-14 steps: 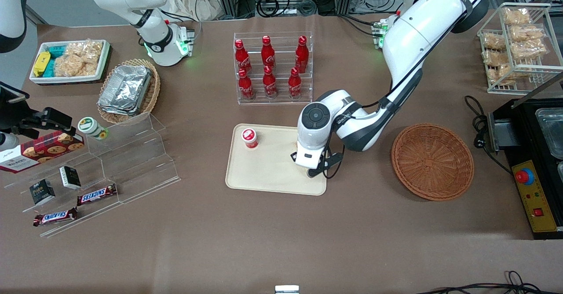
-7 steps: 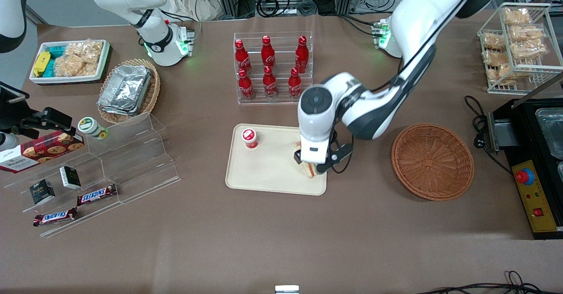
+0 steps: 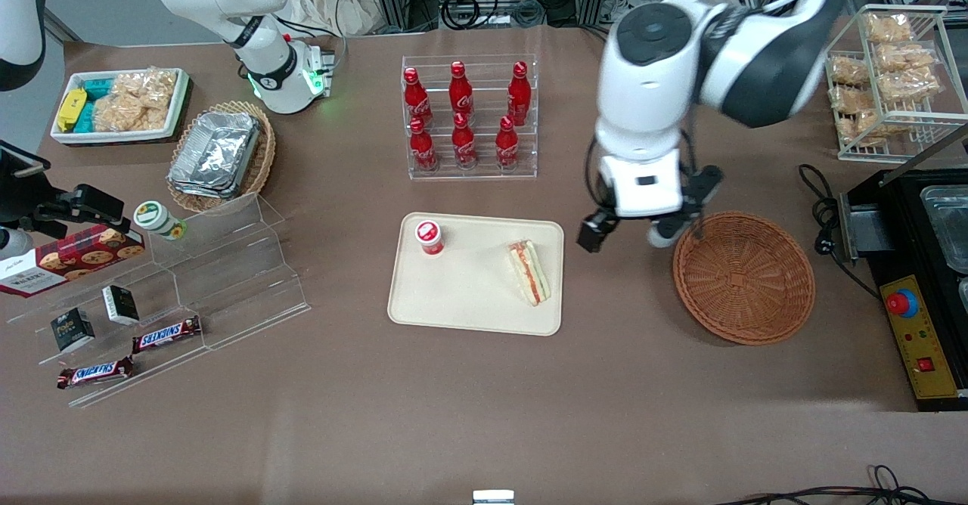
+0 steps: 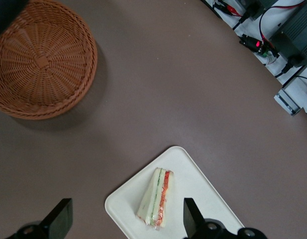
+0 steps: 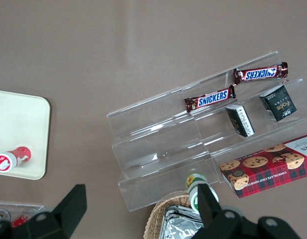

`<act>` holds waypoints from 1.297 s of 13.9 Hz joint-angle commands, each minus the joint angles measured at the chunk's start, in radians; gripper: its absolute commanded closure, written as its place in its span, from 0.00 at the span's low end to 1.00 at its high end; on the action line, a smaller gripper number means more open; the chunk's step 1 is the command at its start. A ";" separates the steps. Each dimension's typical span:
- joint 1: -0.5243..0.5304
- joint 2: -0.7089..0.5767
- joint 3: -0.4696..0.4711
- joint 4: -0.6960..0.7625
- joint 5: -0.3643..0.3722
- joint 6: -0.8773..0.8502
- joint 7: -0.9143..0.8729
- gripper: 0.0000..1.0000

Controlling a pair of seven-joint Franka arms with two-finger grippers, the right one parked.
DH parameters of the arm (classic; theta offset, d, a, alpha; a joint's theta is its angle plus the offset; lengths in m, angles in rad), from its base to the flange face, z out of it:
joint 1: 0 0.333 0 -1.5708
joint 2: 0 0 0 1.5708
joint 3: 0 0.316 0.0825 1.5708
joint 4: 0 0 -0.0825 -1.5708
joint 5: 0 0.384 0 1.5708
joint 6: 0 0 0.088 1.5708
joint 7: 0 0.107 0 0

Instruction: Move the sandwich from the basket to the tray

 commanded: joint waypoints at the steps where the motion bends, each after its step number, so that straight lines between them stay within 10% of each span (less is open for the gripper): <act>1: 0.079 -0.045 -0.002 -0.034 -0.077 -0.017 0.144 0.00; 6: 0.234 -0.073 0.004 -0.035 -0.180 -0.104 0.561 0.00; 18: 0.023 -0.404 0.596 -0.326 -0.349 -0.052 1.329 0.00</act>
